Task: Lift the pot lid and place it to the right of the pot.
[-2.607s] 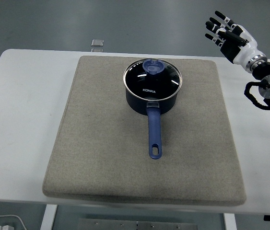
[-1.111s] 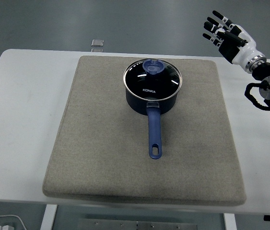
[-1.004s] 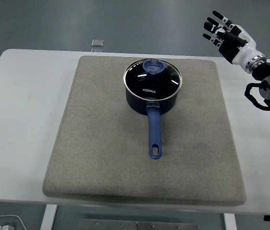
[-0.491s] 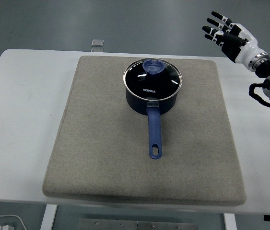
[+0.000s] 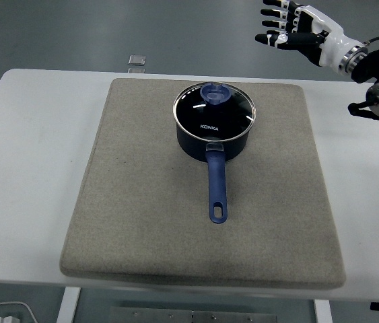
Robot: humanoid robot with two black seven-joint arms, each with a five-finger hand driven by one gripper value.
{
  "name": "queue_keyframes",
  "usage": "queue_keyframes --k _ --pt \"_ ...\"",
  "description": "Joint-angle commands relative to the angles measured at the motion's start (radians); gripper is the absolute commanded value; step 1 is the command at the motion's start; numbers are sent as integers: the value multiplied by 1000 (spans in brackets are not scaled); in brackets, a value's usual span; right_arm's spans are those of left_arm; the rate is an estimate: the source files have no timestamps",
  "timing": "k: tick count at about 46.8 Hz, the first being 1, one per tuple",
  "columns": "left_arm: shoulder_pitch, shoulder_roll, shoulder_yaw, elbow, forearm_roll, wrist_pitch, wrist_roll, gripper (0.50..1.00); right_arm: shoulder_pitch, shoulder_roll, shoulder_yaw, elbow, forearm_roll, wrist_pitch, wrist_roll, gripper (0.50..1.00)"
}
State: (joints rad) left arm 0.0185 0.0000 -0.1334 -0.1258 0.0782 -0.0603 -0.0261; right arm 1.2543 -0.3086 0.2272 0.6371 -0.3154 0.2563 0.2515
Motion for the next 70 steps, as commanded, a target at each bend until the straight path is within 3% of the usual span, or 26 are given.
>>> queue_keyframes --k 1,14,35,47,61,70 --pt "0 0 0 0 0 0 0 1000 17 -3 -2 18 -73 3 0 921" --pt "0 0 0 0 0 0 0 1000 57 -26 -9 49 -292 17 0 921" --pt "0 0 0 0 0 -1 0 1000 148 -47 -17 127 -551 98 2 919" --pt "0 0 0 0 0 0 0 1000 211 -53 -103 134 -706 110 31 919" --pt "0 0 0 0 0 0 0 1000 264 -29 -190 179 -881 115 32 919" --pt "0 0 0 0 0 0 0 1000 281 22 -223 179 -921 115 32 919"
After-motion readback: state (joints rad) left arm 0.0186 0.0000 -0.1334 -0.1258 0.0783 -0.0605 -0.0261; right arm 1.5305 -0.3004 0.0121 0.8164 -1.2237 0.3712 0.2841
